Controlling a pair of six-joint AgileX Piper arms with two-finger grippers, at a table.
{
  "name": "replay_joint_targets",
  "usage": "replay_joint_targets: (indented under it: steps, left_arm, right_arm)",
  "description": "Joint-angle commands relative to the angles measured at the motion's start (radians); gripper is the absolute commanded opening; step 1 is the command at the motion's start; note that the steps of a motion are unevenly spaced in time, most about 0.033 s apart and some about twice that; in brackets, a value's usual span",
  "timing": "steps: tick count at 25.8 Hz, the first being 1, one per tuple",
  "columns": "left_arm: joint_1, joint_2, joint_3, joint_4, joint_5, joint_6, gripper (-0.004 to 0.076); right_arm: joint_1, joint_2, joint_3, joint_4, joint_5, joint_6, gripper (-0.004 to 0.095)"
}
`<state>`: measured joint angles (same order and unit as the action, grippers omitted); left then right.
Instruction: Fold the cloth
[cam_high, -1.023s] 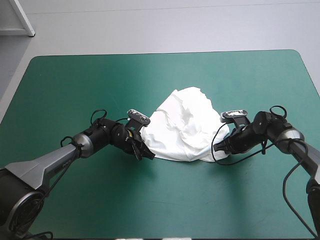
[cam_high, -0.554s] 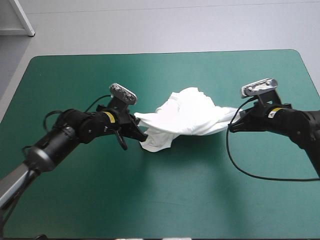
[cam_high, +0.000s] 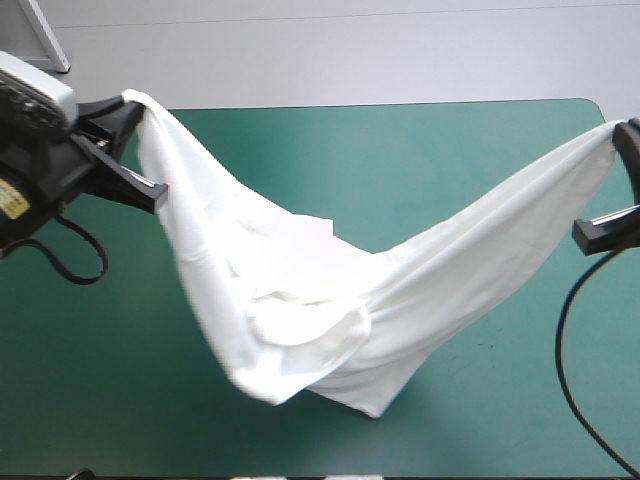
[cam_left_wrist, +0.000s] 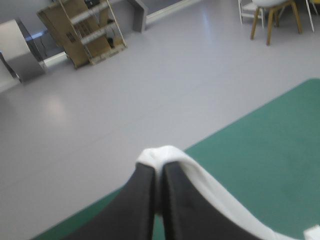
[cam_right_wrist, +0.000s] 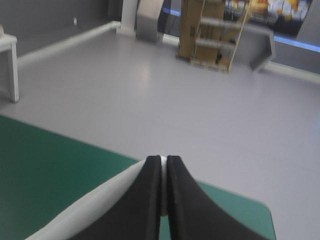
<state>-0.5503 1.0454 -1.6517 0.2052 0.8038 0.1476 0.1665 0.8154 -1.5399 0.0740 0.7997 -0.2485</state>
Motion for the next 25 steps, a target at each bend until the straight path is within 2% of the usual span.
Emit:
replay_joint_targets:
  steps: [1, 6, 9, 15, 18, 21, 25]
  left_arm:
    - [-0.001, -0.021, -0.195, 0.020, -0.055, 0.032, 0.0019]
    - [-0.001, 0.002, -0.530, 0.016, -0.013, 0.130, 0.0019]
    - [-0.001, 0.008, -0.647, 0.025, -0.026, 0.139, 0.0019]
    - [-0.001, 0.028, -0.709, 0.093, -0.010, 0.154, 0.0019]
    - [-0.001, 0.073, -0.688, 0.131, 0.066, 0.139, 0.0019]
    - [-0.001, 0.131, -0.619, 0.226, 0.167, 0.098, 0.0019]
    - [-0.001, 0.216, -0.470, 0.341, 0.241, 0.002, 0.0019]
  right_arm:
    - [-0.002, -0.005, -0.170, 0.061, -0.091, -0.073, -0.0014]
    - [-0.002, -0.005, -0.451, 0.128, -0.098, -0.161, -0.0014]
    - [-0.002, -0.005, -0.523, 0.130, -0.094, -0.195, -0.0013]
    - [-0.002, 0.015, -0.535, 0.123, -0.077, -0.199, -0.0013]
    - [-0.002, 0.065, -0.531, 0.123, 0.007, -0.179, -0.0013]
    - [-0.002, 0.138, -0.531, 0.105, 0.156, -0.126, -0.0013]
    - [-0.002, 0.262, -0.471, 0.105, 0.348, -0.092, -0.0013]
